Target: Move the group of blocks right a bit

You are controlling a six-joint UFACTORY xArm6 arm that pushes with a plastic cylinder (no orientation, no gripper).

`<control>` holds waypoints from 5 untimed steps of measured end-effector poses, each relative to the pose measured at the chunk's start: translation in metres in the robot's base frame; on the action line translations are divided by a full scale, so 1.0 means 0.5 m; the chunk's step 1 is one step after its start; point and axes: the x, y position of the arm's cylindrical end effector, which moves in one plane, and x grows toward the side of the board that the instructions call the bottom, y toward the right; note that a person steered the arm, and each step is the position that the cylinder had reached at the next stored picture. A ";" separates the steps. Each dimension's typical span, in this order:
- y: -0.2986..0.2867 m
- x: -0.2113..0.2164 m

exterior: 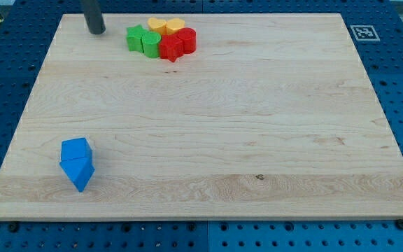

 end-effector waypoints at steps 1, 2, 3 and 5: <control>0.025 0.031; 0.062 0.035; 0.105 0.035; 0.141 0.035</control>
